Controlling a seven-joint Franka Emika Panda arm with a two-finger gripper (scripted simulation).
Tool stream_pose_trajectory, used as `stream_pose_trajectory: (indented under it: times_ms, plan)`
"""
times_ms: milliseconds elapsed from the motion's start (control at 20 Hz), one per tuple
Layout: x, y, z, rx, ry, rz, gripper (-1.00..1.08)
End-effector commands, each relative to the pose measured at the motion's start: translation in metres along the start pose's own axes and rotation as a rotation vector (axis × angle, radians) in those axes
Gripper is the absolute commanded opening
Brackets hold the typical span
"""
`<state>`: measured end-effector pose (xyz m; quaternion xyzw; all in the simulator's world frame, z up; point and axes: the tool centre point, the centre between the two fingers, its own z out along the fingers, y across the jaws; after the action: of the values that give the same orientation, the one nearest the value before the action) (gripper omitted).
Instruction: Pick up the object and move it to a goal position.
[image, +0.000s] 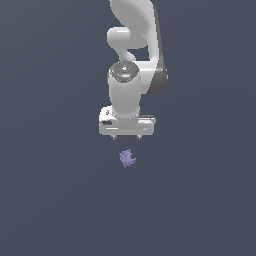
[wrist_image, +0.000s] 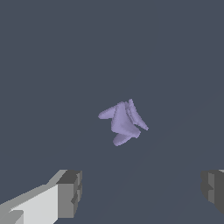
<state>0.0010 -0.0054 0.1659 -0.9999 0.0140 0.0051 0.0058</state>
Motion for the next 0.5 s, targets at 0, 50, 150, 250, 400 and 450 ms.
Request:
stream_pose_trajectory:
  times_ms: [0, 50, 150, 250, 400, 450]
  plan:
    - [0.000, 0.000, 0.000, 0.000, 0.000, 0.000, 1.00]
    - [0.000, 0.000, 0.000, 0.000, 0.000, -0.001, 1.00]
    - [0.001, -0.001, -0.002, -0.001, 0.003, -0.009, 1.00]
    - [0.004, -0.004, -0.004, -0.002, 0.008, -0.025, 1.00]
    - [0.008, -0.008, -0.009, -0.004, 0.018, -0.055, 1.00]
    - [0.009, -0.009, -0.010, -0.004, 0.020, -0.061, 1.00]
